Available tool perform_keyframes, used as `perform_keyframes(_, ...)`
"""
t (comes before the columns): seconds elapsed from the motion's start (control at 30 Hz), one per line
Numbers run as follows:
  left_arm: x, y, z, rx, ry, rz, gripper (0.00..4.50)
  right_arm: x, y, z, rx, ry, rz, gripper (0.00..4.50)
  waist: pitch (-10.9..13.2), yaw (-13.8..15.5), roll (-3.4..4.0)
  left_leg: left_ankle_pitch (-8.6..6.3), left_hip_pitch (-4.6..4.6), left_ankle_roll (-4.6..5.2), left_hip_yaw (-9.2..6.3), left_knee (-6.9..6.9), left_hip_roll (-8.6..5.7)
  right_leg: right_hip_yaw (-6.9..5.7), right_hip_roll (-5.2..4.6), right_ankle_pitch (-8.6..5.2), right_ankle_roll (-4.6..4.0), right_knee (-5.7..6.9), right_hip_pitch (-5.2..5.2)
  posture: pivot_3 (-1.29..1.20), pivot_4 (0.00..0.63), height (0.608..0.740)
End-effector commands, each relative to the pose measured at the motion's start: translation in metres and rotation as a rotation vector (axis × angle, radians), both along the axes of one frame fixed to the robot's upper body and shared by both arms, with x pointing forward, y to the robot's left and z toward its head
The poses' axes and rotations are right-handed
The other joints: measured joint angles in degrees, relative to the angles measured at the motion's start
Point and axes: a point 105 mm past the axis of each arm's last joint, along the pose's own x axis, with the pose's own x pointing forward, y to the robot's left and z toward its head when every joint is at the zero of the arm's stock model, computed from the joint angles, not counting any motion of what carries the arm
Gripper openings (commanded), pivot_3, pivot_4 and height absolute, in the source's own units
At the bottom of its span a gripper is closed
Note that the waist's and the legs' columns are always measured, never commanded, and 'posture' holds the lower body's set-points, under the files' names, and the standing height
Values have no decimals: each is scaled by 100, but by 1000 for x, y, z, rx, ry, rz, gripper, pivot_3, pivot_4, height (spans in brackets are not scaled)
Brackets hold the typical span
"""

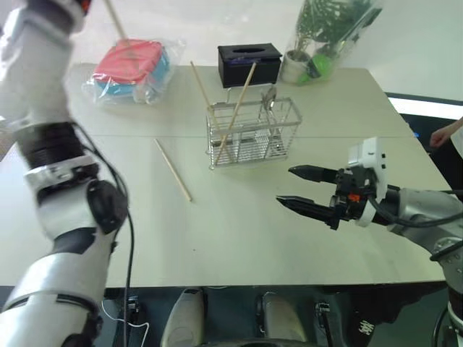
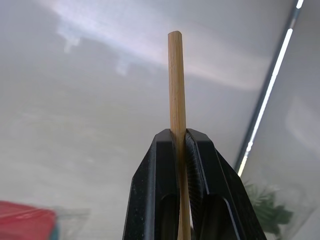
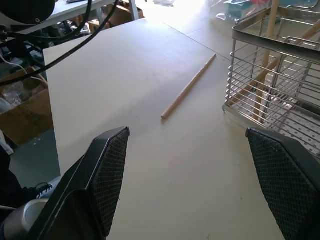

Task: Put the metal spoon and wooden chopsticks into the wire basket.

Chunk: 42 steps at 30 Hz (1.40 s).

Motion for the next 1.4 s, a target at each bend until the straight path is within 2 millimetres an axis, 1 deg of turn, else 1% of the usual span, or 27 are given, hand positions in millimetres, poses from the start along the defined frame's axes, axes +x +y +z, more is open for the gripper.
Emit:
perform_keyframes(0.03,1,-26,11,45,-73,-42,36,-5,-1,13,-6,-59,-10,3856,0,-24,1,0,0,0,1,-1,0,0,0,0,0,0,-2,0,150,710)
perform_keyframes(0.13,9,-48,4,42,-69,-104,36,-8,-2,11,-3,-51,-36,3856,1,-46,1,0,-1,1,2,-10,1,0,0,0,1,3,-14,0,150,710)
perform_keyframes(0.2,13,-56,0,44,-64,-123,36,-9,-2,10,-1,-50,-49,3856,1,-46,1,0,-2,1,2,-17,1,0,0,-1,3,3,-16,0,150,710)
perform_keyframes(0.47,21,-99,-39,97,-15,-221,36,-13,-3,12,31,-43,-99,3856,2,3,0,0,-8,1,1,-10,0,0,0,-2,4,-1,-12,0,150,710)
perform_keyframes(0.6,21,-115,-66,182,0,-232,36,-10,-5,15,37,-50,-120,3856,1,1,2,0,-7,1,2,-3,0,0,0,-2,3,-2,-8,0,150,710)
perform_keyframes(0.7,20,-129,-95,272,13,-226,36,-8,-7,20,54,-53,-130,3856,1,-5,2,0,-9,2,2,-3,0,0,0,-2,3,-2,-11,0,150,710)
perform_keyframes(0.77,19,-133,-111,300,25,-219,36,-7,-8,22,61,-53,-134,3856,1,-2,2,0,-11,2,1,-3,0,0,0,-2,3,-2,-13,0,150,710)
perform_keyframes(0.83,19,-133,-120,303,39,-204,36,-6,-8,22,63,-51,-136,3856,2,1,1,0,-15,3,0,-2,0,0,0,-2,3,-1,-14,0,150,710)
perform_keyframes(0.93,21,-130,-127,293,59,-189,36,-4,-8,23,66,-49,-138,3856,2,1,1,0,-18,3,0,2,0,0,0,-1,3,-1,-17,0,150,710)
perform_keyframes(1.0,21,-129,-127,282,61,-190,825,-3,-8,24,68,-49,-139,3856,2,1,1,-1,-19,4,0,6,0,0,0,-2,2,-2,-15,0,150,710)
perform_keyframes(1.03,20,-128,-125,276,58,-192,1082,-2,-8,24,70,-49,-139,3856,2,1,2,-1,-20,5,0,7,0,0,0,-2,2,-2,-14,0,150,710)
perform_keyframes(1.1,18,-126,-122,269,53,-197,2073,-1,-7,25,73,-49,-137,3856,2,1,2,-2,-21,6,0,11,0,0,0,-2,2,-2,-14,0,150,710)
perform_keyframes(1.13,16,-125,-117,268,44,-206,2637,0,-7,25,74,-49,-137,3856,2,0,2,-2,-22,6,-1,12,0,0,0,-2,2,-2,-14,0,150,710)
perform_keyframes(1.17,13,-123,-111,268,34,-211,3054,1,-7,25,74,-48,-138,3856,2,-1,2,-2,-22,6,-1,13,0,0,0,-2,2,-2,-13,0,150,710)
perform_keyframes(1.2,9,-120,-105,265,26,-217,3649,2,-7,25,75,-48,-138,3856,2,-1,2,-2,-24,6,-1,13,0,0,0,-2,2,-2,-14,0,150,710)
perform_keyframes(1.27,3,-115,-94,262,15,-222,3649,3,-7,26,75,-49,-137,3856,2,-6,3,-2,-27,6,-2,14,0,0,1,-2,2,-1,-16,0,150,710)
perform_keyframes(1.3,-2,-110,-85,265,0,-221,3649,4,-7,26,75,-50,-136,3856,2,-10,3,-2,-26,7,-2,14,0,0,1,-2,2,-1,-16,0,150,710)
perform_keyframes(1.33,-9,-101,-73,271,-19,-212,3649,5,-7,26,75,-51,-137,3856,2,-19,4,-2,-26,7,-2,15,0,0,1,-2,2,-1,-16,0,150,710)
perform_keyframes(1.4,-18,-75,-51,294,-32,-144,3649,7,-7,26,73,-52,-137,3856,4,-50,7,-2,-26,7,-2,15,1,0,2,-2,2,3,-18,0,150,710)
